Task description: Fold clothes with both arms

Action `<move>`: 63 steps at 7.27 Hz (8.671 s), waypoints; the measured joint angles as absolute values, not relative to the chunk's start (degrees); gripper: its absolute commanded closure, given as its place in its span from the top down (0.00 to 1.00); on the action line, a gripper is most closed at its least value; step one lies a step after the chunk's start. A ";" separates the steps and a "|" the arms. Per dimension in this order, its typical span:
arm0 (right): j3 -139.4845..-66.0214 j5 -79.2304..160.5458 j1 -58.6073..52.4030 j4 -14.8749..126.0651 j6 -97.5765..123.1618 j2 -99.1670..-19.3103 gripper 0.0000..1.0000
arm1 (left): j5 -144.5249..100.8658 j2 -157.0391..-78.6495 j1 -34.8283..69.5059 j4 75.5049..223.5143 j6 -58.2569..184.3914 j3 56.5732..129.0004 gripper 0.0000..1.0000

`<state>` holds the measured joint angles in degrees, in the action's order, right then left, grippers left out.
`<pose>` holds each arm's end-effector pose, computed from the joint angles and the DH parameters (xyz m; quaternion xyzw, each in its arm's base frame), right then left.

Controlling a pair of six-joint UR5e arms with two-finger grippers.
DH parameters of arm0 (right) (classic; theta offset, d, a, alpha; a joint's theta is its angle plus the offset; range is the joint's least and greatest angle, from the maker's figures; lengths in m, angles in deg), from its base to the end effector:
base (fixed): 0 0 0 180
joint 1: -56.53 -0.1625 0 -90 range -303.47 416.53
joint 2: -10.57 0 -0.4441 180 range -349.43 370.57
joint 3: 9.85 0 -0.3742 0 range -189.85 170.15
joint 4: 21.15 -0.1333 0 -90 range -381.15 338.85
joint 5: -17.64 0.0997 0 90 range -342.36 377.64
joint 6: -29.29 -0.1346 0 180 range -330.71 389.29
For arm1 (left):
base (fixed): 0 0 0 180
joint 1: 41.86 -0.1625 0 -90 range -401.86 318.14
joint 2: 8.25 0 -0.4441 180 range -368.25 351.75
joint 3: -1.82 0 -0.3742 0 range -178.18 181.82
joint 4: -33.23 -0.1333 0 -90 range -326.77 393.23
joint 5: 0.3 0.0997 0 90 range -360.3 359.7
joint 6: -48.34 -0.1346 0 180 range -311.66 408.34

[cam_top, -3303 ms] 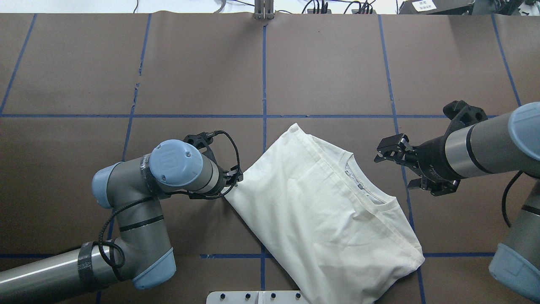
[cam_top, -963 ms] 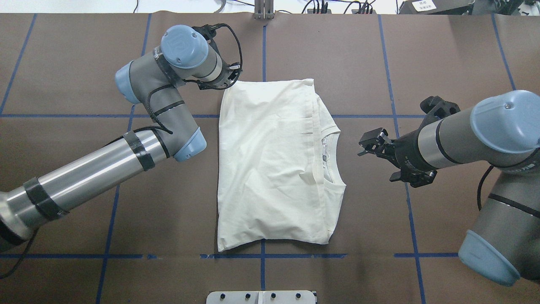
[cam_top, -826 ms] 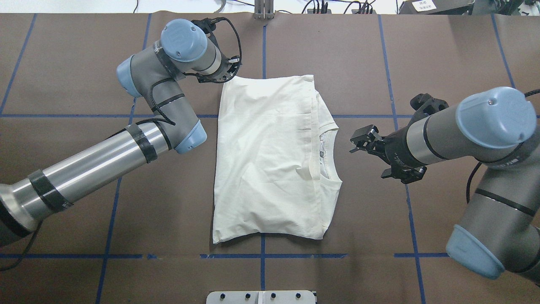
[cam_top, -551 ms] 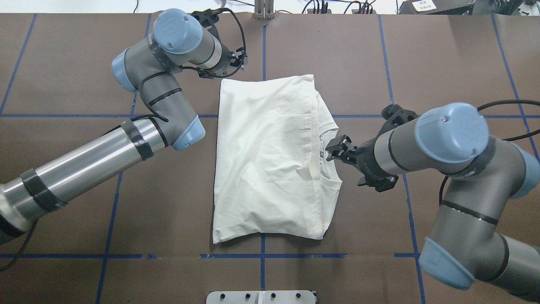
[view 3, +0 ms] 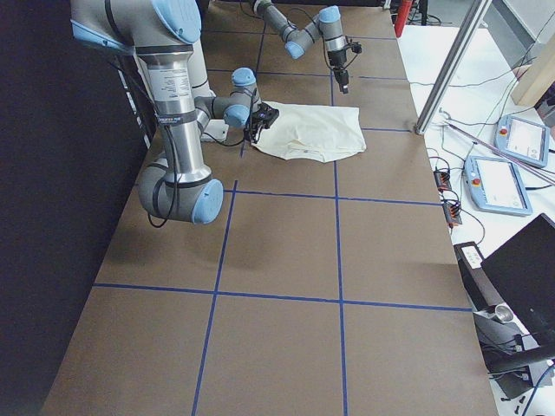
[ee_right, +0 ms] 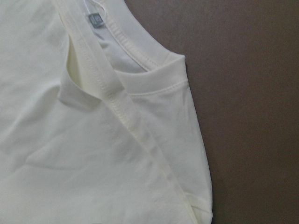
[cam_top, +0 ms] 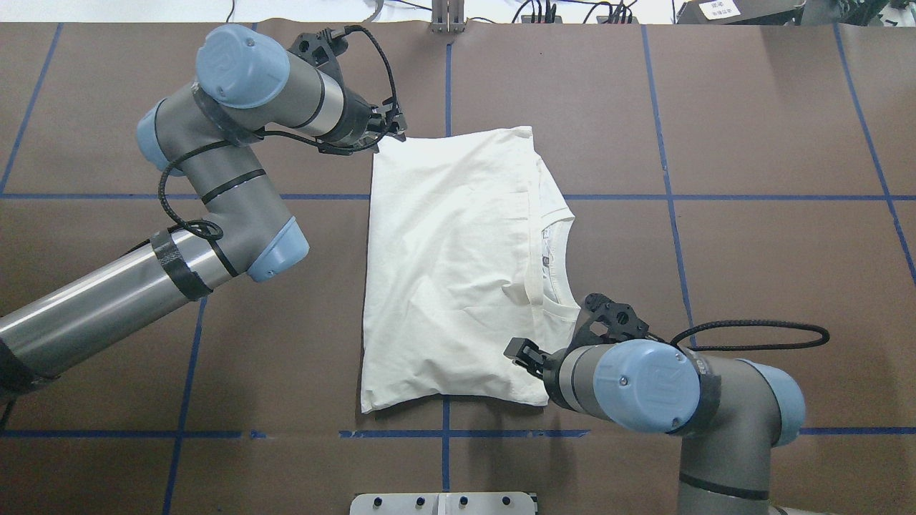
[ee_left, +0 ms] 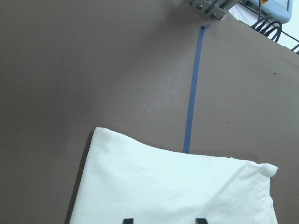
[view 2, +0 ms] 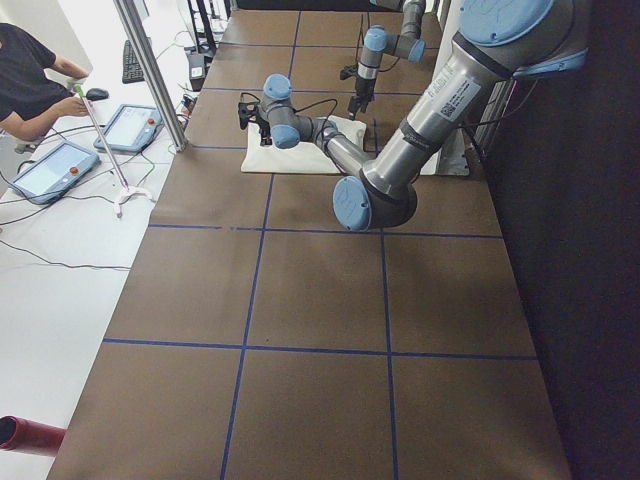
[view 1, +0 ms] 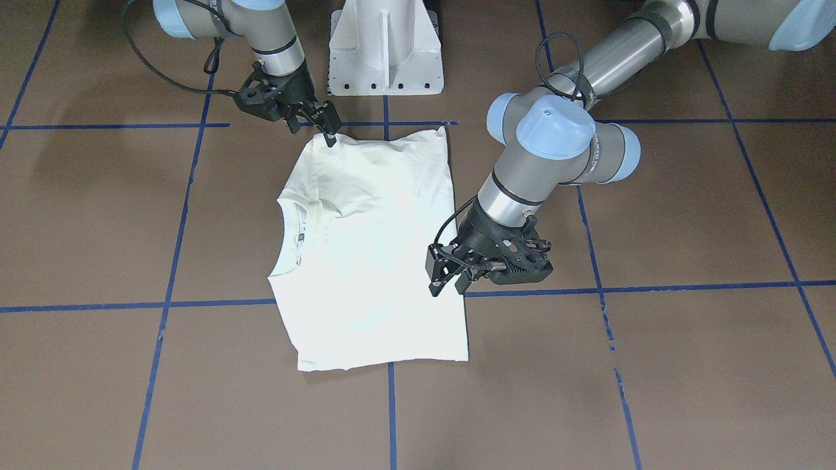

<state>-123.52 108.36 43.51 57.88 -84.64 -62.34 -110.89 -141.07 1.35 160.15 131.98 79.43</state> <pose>-0.5368 -0.2592 0.3478 -0.0471 -0.4337 0.2825 0.8543 0.5091 -0.5961 0.2552 0.0937 0.5577 -0.1648 0.8081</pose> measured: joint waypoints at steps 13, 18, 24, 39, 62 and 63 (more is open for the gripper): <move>-123.93 106.36 44.83 57.44 -85.76 -62.67 0.00 | -110.45 -132.29 -2.12 159.58 137.17 89.23 0.58; -126.84 106.35 44.57 57.42 -85.67 -64.49 0.00 | -99.25 -117.81 -22.01 150.37 154.74 110.83 0.60; -126.74 106.31 44.65 57.46 -85.70 -64.58 0.00 | -97.94 -117.17 -28.97 149.93 155.95 108.49 0.00; -136.46 107.29 43.46 58.11 -87.80 -69.03 0.00 | -98.71 -117.26 -28.51 141.14 156.97 125.53 0.00; -79.44 129.05 13.33 54.03 -69.13 -30.66 0.00 | -107.79 -128.23 -0.55 167.03 134.61 89.06 0.00; -79.49 129.07 13.30 54.01 -69.12 -30.65 0.00 | -107.80 -127.85 -1.46 167.89 134.68 88.09 0.00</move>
<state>-79.49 129.07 13.30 54.01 -69.12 -30.65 -107.80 -127.85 -1.46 167.89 134.68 88.09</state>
